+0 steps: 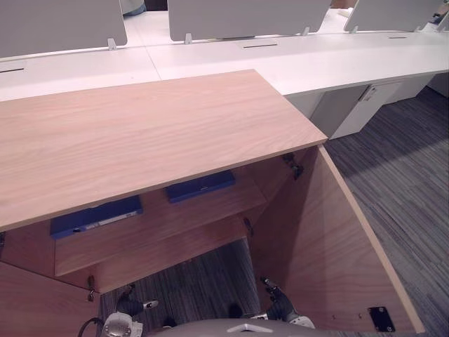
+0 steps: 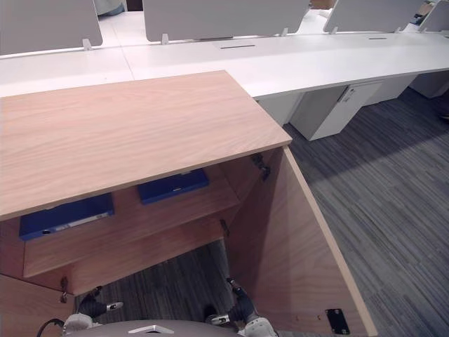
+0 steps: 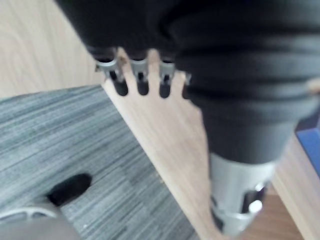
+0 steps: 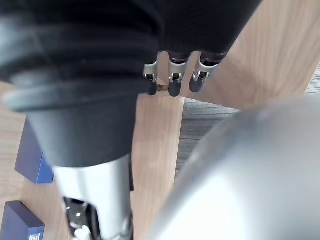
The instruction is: Walk over to the cabinet, pick up the folder, carry it to the office cabinet, place the folder inside the office cabinet, then close the office cabinet door
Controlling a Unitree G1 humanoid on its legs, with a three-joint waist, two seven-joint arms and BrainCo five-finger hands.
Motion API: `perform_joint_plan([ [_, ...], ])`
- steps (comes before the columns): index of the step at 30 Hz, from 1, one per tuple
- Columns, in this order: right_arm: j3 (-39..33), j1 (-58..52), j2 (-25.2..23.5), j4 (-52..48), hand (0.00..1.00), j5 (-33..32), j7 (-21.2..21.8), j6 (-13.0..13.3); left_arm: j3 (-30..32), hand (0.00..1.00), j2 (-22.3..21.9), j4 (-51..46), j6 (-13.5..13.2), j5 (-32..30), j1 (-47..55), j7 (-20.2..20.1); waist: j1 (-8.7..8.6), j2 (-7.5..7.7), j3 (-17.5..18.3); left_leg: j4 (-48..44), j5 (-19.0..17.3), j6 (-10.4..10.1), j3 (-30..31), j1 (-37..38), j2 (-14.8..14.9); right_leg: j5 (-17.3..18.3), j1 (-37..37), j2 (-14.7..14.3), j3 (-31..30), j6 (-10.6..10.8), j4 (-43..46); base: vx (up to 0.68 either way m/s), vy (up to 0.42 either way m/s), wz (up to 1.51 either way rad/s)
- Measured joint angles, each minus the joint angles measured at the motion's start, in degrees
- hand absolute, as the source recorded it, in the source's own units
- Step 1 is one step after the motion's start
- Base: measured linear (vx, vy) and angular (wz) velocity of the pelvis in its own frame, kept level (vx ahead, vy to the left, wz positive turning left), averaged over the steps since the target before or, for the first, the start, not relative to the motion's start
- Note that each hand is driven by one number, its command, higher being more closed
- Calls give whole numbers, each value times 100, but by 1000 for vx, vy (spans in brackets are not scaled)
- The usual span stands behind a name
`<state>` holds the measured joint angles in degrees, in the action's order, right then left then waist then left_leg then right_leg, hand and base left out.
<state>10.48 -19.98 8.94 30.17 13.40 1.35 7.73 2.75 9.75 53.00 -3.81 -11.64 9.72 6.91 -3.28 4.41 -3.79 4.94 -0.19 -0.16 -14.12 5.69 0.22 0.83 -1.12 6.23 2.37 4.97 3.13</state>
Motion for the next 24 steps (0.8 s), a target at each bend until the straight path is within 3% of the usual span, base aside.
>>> perform_joint_plan([
  [7, 7, 281, -105, 21, 0, -176, -26, -18, 222, 0, -85, 0, 33, 37, 7, 60, 39, 15, -91, -40, 13, 19, -220, -157, 9, -61, -384, -9, -184, 45, 273, -41, -10, -15],
  [9, 10, 329, -133, 3, 0, -204, -30, -5, 255, 0, -92, -23, 34, 161, -55, 100, 28, 79, -104, -124, 26, 32, -248, -268, 7, -134, -489, 25, -167, 60, 347, -34, 3, 1],
  [11, 14, 458, -126, 77, 0, -205, -80, -18, 507, 0, -152, -94, 33, 264, -126, 130, 91, -26, -194, -414, -74, 101, -311, -547, 202, -386, -500, -32, -154, 55, 145, -37, 9, -2],
  [12, 11, 577, -195, 198, 0, -223, -116, -28, 644, 0, -193, -137, 38, 329, -136, 166, 82, -27, -217, -548, -68, 100, -297, -695, 290, 161, -682, -40, 79, -202, 1039, -4, -18, 5],
  [13, 17, 620, -237, 254, 0, -219, -135, -35, 671, 0, -182, -177, 42, 374, -126, 175, 109, -29, -218, -598, -58, 86, -259, -726, 317, 379, -684, -37, 194, -222, 1365, 31, -57, 23],
  [14, 15, 630, -329, 354, 0, -218, -157, -43, 720, 0, -196, -242, 44, 421, -106, 194, 202, -24, -215, -621, -20, 51, -185, -788, 343, 568, -505, -39, 324, -149, 1469, 9, -96, 24],
  [16, 20, 700, -440, 512, 0, -209, -192, -60, 747, 0, -189, -265, 42, 486, -112, 238, 350, 76, -154, -615, 100, -12, -129, -1002, 266, 560, -316, -61, 317, -120, 711, -22, -116, 21],
  [18, -19, 878, -431, 650, 0, -207, -279, -71, 787, 0, -303, -236, 56, 489, -156, 258, 369, -20, -208, -617, 312, -45, 35, -1304, 306, 327, -292, -145, 460, -91, 197, -86, -111, 32],
  [20, -219, 948, -381, 726, 0, -212, -419, -167, 777, 0, -478, -227, 93, 487, -173, 273, 346, -259, -396, -624, 484, -131, 304, -1453, 429, 235, -290, -281, 720, -186, 156, -178, -103, 49],
  [23, -427, 985, -380, 811, 0, -216, -577, -196, 710, 0, -507, -250, 86, 485, -191, 282, 361, -268, -430, -527, 744, -269, 431, -1497, 526, 334, -449, -301, 959, -346, 481, -180, -89, 34],
  [24, -481, 990, -396, 821, 0, -217, -577, -198, 717, 0, -487, -253, 87, 482, -211, 277, 354, -241, -446, -679, 628, -261, 404, -1558, 552, 360, -512, -264, 1054, -379, 532, -157, -44, 36],
])
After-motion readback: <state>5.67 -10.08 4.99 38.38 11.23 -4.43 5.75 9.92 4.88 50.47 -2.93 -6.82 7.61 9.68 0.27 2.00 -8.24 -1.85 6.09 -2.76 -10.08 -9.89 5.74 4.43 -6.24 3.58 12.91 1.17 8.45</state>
